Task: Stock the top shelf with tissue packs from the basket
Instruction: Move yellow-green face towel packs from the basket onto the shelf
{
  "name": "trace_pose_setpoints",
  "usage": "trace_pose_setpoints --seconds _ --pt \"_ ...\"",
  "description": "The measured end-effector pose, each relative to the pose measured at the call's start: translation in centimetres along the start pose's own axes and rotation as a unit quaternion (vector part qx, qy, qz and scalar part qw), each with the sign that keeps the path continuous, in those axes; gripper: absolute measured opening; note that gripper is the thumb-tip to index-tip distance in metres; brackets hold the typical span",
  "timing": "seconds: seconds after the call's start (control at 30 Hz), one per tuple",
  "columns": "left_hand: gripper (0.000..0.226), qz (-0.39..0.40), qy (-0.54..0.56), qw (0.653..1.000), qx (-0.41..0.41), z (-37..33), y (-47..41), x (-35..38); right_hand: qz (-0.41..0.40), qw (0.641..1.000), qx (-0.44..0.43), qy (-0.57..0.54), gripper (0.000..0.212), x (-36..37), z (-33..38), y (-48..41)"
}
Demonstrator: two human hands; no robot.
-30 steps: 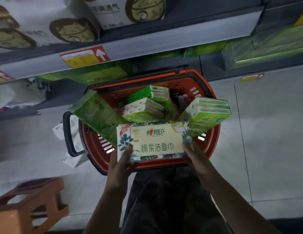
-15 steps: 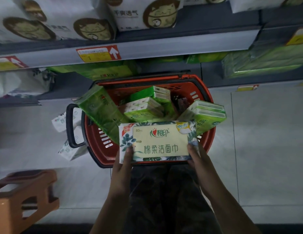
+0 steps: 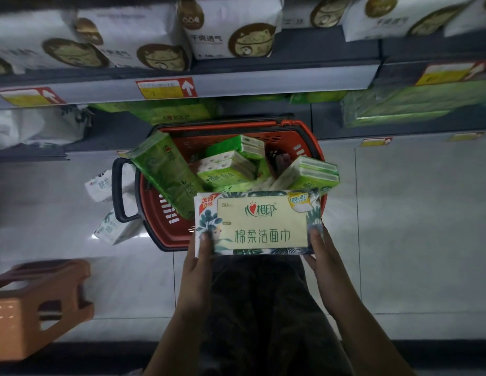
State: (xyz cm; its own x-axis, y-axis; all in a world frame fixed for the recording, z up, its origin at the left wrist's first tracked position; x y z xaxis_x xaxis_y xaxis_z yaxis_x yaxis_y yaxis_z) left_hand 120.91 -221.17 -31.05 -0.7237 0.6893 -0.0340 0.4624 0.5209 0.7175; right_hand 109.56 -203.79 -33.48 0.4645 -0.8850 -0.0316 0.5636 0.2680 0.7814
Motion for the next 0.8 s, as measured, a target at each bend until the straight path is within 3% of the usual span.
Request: trace_pose_setpoints --seconds 0.27,0.4,0.53,0.67,0.8 --pt "0.056 0.002 0.006 1.000 0.004 -1.7 2.4 0.9 -0.022 1.000 -0.007 0.004 0.044 -1.3 2.7 2.4" --pt "0.057 0.001 -0.003 1.000 0.010 -3.1 4.2 0.8 -0.023 1.000 -0.006 0.008 0.036 -1.7 4.0 4.3" --pt "0.053 0.008 -0.013 1.000 0.023 -4.9 6.2 0.7 -0.022 1.000 -0.012 -0.006 0.050 -1.8 5.4 6.4" --pt "0.050 0.022 -0.008 1.000 0.021 -7.3 7.7 1.2 -0.037 0.999 -0.024 -0.011 0.038 -1.9 7.5 8.5" --pt "0.047 0.020 -0.002 0.999 0.038 -9.8 9.7 1.1 -0.043 0.998 -0.038 -0.013 0.080 -1.9 8.8 10.6"
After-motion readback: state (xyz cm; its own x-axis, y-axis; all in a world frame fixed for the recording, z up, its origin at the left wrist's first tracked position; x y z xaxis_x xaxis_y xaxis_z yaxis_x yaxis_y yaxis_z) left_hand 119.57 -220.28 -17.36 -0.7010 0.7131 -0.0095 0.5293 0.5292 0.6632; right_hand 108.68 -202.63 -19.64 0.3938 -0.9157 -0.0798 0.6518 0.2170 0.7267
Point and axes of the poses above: each hand's wrist, its own y-axis away from the middle knuckle, its own x-axis out of the palm, z = x × y, the point moved 4 cm from there along -y, towards the middle knuckle, and after that the axes turned 1 degree about -y, right-handed, at the moved point
